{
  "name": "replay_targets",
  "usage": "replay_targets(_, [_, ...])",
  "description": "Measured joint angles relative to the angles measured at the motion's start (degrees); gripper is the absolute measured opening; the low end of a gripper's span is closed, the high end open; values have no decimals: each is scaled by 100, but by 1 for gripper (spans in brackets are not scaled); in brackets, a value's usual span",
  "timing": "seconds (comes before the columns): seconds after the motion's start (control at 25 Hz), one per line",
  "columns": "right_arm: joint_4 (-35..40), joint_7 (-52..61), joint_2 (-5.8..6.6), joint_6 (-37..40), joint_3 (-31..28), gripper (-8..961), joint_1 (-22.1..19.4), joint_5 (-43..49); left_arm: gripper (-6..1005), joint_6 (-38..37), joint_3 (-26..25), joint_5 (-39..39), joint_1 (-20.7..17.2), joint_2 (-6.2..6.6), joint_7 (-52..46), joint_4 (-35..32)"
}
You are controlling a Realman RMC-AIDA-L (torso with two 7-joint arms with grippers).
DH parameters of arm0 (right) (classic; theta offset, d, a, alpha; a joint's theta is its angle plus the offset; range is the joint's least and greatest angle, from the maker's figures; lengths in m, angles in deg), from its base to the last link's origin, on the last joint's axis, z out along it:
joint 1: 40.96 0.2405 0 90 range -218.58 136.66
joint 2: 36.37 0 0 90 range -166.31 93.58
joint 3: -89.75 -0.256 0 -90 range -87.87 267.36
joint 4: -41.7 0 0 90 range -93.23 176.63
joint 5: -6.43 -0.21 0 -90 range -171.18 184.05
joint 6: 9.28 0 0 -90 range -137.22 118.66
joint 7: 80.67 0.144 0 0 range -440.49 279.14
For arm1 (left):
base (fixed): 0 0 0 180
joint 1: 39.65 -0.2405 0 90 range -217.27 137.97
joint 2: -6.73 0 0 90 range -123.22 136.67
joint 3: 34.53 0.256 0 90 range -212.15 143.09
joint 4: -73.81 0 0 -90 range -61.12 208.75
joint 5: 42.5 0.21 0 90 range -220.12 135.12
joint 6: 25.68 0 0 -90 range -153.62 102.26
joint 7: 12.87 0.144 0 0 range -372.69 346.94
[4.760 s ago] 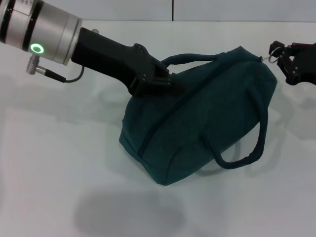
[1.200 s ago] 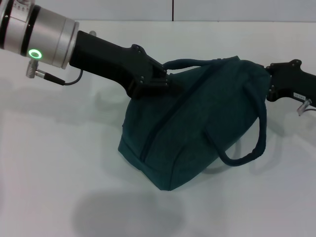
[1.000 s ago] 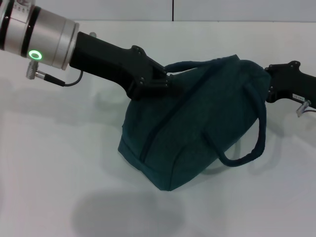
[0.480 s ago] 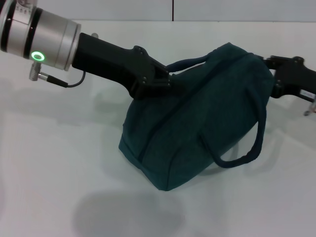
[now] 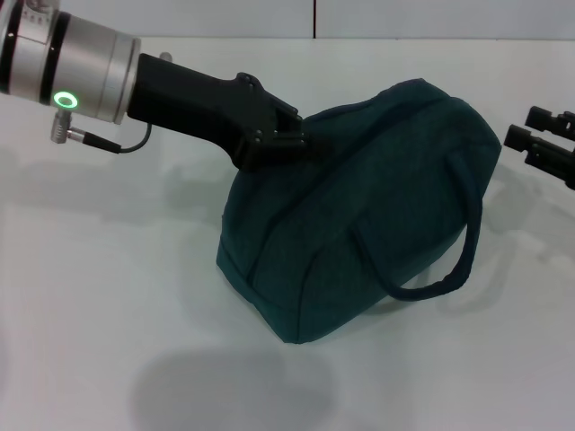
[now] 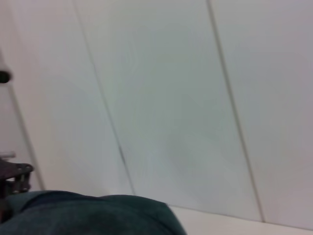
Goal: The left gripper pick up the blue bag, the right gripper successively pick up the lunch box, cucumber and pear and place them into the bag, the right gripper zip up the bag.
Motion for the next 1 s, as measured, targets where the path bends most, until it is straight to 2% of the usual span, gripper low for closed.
replay_targets(0.08, [-34,14,9,16,-81,531,-24,16,75,1,-8,-1,0,-1,28,0])
replay_targets(0.36, [-53,75,170,331,-102,545,-65,76,75,3,-17,-15,-29,-3,-4,0])
replay_targets(0.64, [313,-15,146,996,-215,559,-55,83,110,-13,-285,-320,-184,-67,3,-6])
replay_targets(0.68, [388,-13,138,1145,-274,561,-33,90,118,-14,-419,-594,-310,-80,120,-24])
replay_targets(0.88, [728,111,161,1919,-330,571,200,101,276,-14,-523,-1332,-686,-101,637,-12])
replay_targets(1.0, [858,346,168,2134,-292,577,409,210,349,-31,-525,-1612,-938,-177,1051,2])
